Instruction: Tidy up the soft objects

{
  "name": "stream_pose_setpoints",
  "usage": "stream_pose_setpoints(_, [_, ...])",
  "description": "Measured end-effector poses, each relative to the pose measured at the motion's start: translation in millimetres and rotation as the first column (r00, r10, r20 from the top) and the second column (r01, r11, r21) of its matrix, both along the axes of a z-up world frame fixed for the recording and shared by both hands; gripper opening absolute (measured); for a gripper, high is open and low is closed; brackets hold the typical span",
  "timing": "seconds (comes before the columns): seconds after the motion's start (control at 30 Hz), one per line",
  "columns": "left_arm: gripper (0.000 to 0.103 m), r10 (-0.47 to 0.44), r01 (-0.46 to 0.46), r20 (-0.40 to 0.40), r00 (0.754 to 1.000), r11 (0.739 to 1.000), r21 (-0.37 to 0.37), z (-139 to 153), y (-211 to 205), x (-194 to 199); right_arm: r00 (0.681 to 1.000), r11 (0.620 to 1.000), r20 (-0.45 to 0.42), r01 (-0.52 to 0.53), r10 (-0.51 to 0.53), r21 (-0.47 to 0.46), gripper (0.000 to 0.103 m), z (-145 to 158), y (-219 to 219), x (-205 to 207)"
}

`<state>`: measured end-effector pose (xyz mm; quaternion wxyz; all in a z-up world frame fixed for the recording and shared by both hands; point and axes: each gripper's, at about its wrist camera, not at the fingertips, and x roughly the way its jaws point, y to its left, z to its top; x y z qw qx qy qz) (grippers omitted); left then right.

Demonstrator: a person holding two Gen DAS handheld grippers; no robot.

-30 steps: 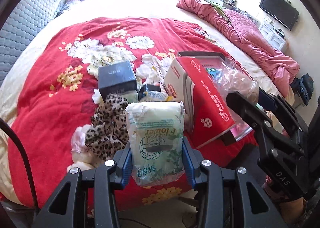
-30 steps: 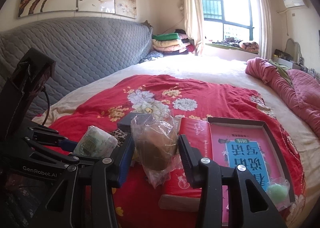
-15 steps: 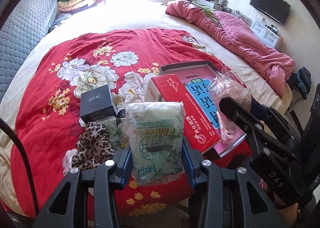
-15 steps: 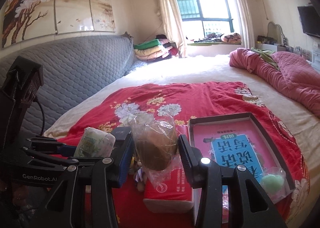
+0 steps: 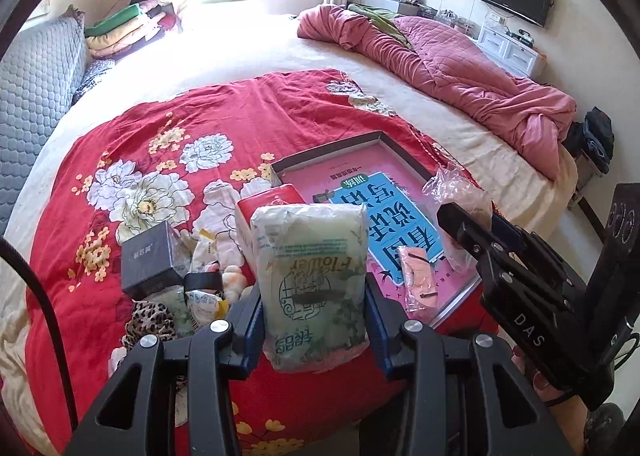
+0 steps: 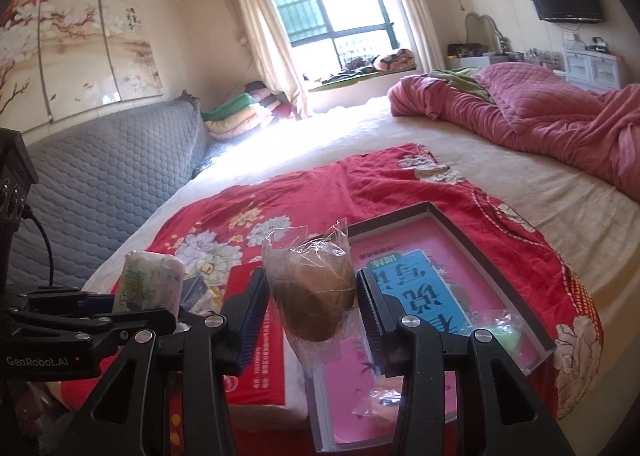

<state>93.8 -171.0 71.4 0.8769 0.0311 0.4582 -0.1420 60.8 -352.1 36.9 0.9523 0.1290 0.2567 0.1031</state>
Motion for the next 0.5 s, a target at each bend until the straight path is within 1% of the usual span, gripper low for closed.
stream_pose_setpoints(0.1, [0.044,-0.020,0.020,0.007,1.000,1.000,0.016,-1,-12,4,0.999,0.999,-0.003,0.044,-0.044,0.015,0.046,-2,-15,1])
stream_pose_setpoints(0.37, [0.044,-0.060,0.060,-0.006,0.998,0.998,0.013,-7,-38,17,0.992,0.992,-0.019,0.123,-0.122,0.034,0.046,-6,-43,2])
stream_pose_setpoints(0.5, [0.044,-0.084,0.084,-0.012,0.996,0.996,0.008,-11,-49,24,0.987,0.986,-0.040,0.160,-0.158,0.045,0.046,-10,-56,1])
